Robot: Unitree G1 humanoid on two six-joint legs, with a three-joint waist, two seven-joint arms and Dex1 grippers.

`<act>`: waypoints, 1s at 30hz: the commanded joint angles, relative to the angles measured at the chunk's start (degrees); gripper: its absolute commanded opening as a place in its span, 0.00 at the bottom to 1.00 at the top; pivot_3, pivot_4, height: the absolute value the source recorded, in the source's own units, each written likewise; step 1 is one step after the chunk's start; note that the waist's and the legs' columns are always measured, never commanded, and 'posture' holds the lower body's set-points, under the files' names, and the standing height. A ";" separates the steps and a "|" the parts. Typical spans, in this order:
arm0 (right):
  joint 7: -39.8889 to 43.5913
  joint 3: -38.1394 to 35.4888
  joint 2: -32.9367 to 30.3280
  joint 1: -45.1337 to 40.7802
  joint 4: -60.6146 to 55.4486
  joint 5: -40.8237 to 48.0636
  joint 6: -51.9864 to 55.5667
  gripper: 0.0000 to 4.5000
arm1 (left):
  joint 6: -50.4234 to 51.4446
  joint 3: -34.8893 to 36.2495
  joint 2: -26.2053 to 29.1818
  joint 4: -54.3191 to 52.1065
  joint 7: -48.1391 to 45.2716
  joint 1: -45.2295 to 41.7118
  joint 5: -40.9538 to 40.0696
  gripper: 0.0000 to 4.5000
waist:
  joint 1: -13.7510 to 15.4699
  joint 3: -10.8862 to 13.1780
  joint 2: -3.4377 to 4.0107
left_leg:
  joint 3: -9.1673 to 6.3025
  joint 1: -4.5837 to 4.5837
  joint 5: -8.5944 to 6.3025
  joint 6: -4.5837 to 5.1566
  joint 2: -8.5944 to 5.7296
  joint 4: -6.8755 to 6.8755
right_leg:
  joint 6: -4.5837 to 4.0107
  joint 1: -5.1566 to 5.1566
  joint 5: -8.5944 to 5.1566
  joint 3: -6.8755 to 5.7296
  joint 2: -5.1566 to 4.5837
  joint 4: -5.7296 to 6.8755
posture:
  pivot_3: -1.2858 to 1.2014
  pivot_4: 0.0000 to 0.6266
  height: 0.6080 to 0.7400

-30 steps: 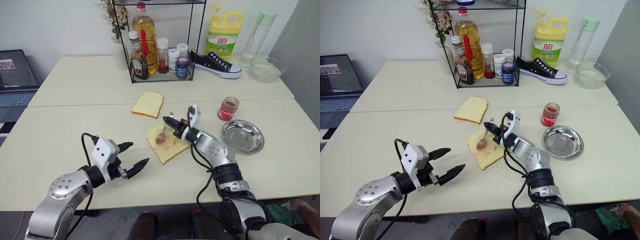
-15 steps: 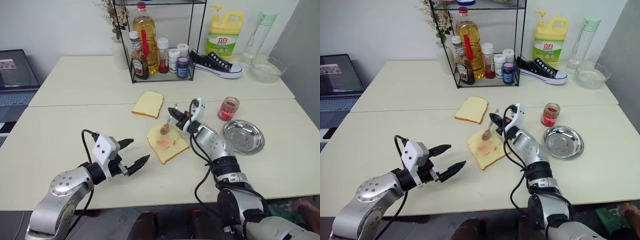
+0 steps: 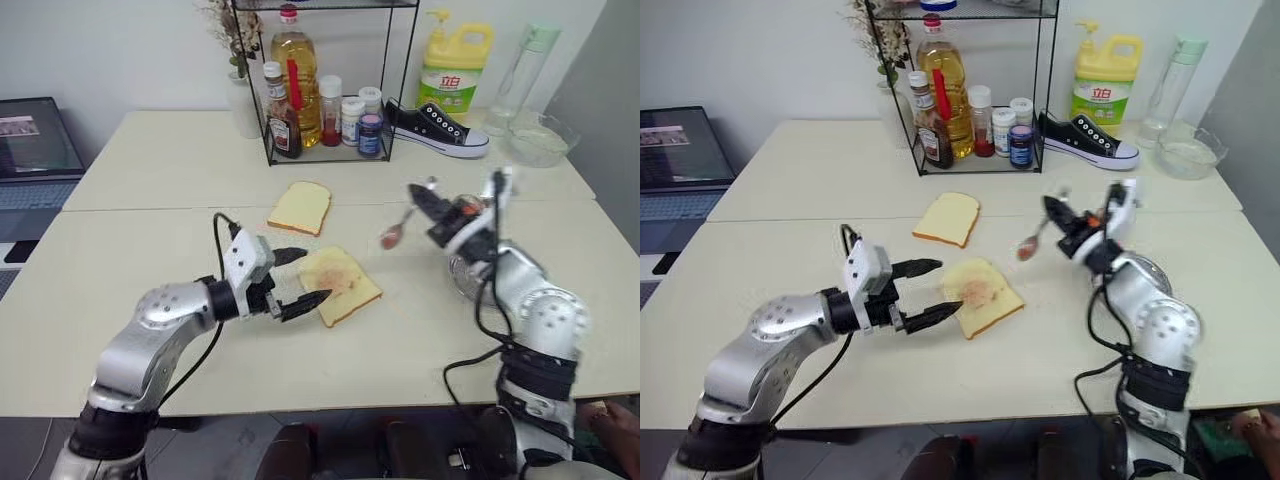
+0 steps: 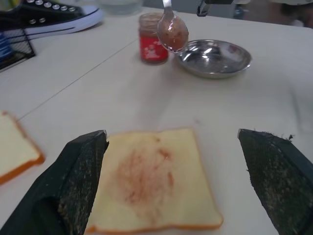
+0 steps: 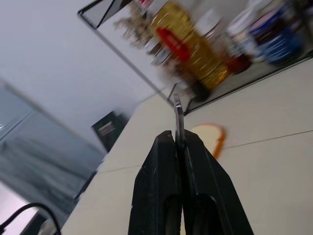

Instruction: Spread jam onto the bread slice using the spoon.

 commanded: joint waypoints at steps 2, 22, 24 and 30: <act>-5.90 -5.39 -5.26 3.39 -6.14 1.24 -1.23 0.01 | -1.47 -9.52 -6.04 4.85 -3.97 -9.93 2.74 1.00 | -0.35 0.00 -0.01 | 0.05 -0.01 0.00 0.00 -0.05 0.01 | 0.01 0.00 0.00 0.03 0.00 0.01 | 0.52 0.24 1.00; 6.08 -14.82 -6.69 5.52 26.15 -3.45 -25.12 0.01 | -6.29 -16.76 -19.07 22.48 -11.13 -19.57 8.27 1.00 | -0.62 0.00 0.01 | 0.19 0.05 0.01 0.02 0.22 0.02 | 0.00 0.00 0.00 0.15 0.40 0.03 | 0.52 0.24 1.00; 6.83 -15.46 -6.61 5.82 28.02 -2.91 -25.55 0.01 | -5.94 -16.53 -19.34 22.27 -11.12 -19.70 8.20 1.00 | -0.56 0.00 0.01 | 0.18 0.05 0.01 0.01 0.22 0.02 | 0.00 0.01 0.00 0.17 0.40 0.03 | 0.52 0.24 1.00; 10.11 -14.19 -6.40 7.73 32.14 -3.78 -26.34 0.01 | -5.81 -16.67 -19.73 22.25 -11.29 -20.06 8.72 1.00 | -0.58 -0.01 0.02 | 0.19 0.06 0.00 0.02 0.21 0.03 | 0.00 0.03 0.00 0.18 0.39 0.03 | 0.52 0.24 1.00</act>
